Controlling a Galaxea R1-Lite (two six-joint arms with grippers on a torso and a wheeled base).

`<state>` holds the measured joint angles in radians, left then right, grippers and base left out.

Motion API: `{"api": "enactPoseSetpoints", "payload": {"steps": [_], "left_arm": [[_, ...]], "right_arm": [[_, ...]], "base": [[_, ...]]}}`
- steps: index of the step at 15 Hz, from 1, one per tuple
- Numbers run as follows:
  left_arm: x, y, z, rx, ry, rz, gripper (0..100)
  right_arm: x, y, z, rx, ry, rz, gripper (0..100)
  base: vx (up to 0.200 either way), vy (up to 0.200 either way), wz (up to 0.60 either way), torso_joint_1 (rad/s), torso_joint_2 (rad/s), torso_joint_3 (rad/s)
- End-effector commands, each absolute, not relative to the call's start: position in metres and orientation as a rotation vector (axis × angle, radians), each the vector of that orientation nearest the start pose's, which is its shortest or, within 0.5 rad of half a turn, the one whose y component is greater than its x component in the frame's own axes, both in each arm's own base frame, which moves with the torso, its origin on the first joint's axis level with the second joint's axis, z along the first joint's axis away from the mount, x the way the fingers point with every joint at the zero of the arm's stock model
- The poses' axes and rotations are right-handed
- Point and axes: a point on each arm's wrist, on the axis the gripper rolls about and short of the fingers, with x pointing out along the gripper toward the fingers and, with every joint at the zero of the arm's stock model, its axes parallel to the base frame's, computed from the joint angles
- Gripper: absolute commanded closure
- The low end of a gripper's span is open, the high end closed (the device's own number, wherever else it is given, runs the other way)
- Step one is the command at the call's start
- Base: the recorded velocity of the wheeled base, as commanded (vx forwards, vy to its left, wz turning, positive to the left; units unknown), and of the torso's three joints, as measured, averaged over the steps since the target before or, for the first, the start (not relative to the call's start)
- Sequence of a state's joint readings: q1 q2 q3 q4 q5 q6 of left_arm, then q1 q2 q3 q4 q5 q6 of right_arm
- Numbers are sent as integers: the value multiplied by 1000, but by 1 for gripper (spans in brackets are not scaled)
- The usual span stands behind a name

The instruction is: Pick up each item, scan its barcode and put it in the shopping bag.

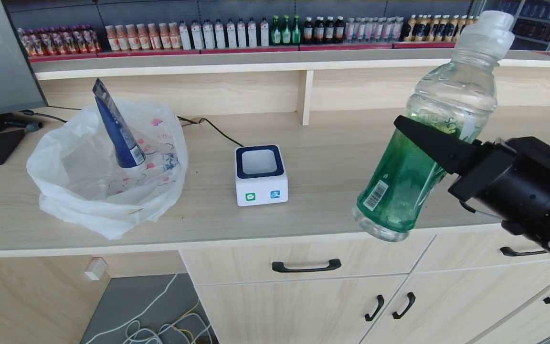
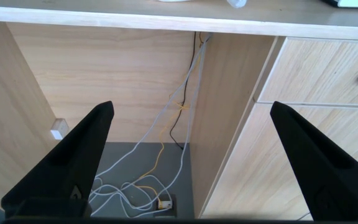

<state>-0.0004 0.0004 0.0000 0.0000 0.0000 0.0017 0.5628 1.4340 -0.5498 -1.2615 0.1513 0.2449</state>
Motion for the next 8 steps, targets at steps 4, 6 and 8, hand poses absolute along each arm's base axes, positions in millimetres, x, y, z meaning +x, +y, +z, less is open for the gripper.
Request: {"api": "enactPoseSetpoints", "payload": {"steps": [4, 6, 8], "left_arm": [[-23, 0, 75, 2, 0, 0, 0], [-23, 0, 75, 2, 0, 0, 0], [-23, 0, 75, 2, 0, 0, 0]], "right_arm": [[167, 139, 243, 434, -232, 1034, 100], [155, 158, 240, 525, -183, 1150, 100], [145, 175, 237, 574, -126, 1237, 100]], "base": [[0, 0, 0, 0, 0, 0], [0, 0, 0, 0, 0, 0], [0, 0, 0, 0, 0, 0]]}}
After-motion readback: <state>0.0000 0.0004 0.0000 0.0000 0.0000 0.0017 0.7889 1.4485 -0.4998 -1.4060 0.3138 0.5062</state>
